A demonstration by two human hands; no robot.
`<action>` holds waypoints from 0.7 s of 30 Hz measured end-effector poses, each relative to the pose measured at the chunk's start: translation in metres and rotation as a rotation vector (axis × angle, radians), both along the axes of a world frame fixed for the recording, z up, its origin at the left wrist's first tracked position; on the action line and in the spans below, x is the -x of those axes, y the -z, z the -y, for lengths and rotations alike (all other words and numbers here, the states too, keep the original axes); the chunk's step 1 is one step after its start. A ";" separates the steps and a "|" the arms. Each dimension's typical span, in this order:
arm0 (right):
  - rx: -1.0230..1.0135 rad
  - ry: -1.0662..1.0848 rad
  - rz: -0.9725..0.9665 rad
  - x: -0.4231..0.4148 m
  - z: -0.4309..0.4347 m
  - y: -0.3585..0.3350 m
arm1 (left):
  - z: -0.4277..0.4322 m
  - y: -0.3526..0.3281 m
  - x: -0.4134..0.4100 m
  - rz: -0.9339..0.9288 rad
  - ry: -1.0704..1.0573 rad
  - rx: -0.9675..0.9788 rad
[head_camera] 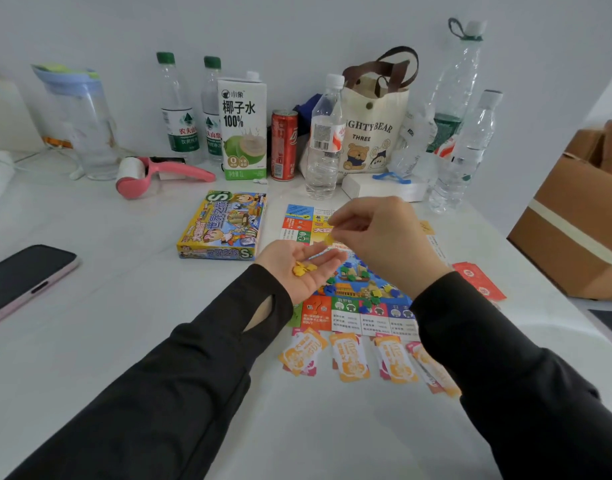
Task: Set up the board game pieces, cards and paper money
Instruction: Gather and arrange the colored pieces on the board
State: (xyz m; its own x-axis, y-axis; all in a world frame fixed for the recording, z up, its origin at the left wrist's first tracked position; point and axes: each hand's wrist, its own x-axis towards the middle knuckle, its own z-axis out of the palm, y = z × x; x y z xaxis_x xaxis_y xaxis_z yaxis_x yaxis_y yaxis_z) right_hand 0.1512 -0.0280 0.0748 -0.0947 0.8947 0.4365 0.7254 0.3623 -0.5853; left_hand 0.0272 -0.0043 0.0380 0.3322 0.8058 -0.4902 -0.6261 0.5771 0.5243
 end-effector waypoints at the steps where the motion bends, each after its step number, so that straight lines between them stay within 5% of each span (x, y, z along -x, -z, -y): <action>1: 0.024 -0.020 -0.016 0.002 0.001 0.002 | 0.001 -0.001 0.000 0.018 0.008 0.010; 6: 0.065 0.018 -0.107 -0.014 -0.005 -0.002 | 0.000 0.003 0.004 0.131 0.008 0.057; 11: 0.366 0.036 0.711 -0.034 -0.006 -0.003 | -0.004 0.009 0.004 0.139 -0.040 0.050; 13: 0.475 -0.022 0.852 -0.034 -0.003 0.003 | -0.005 0.011 0.005 0.138 -0.026 0.053; 21: 0.542 -0.011 0.827 -0.033 -0.008 0.011 | -0.003 0.012 0.008 0.151 -0.055 0.053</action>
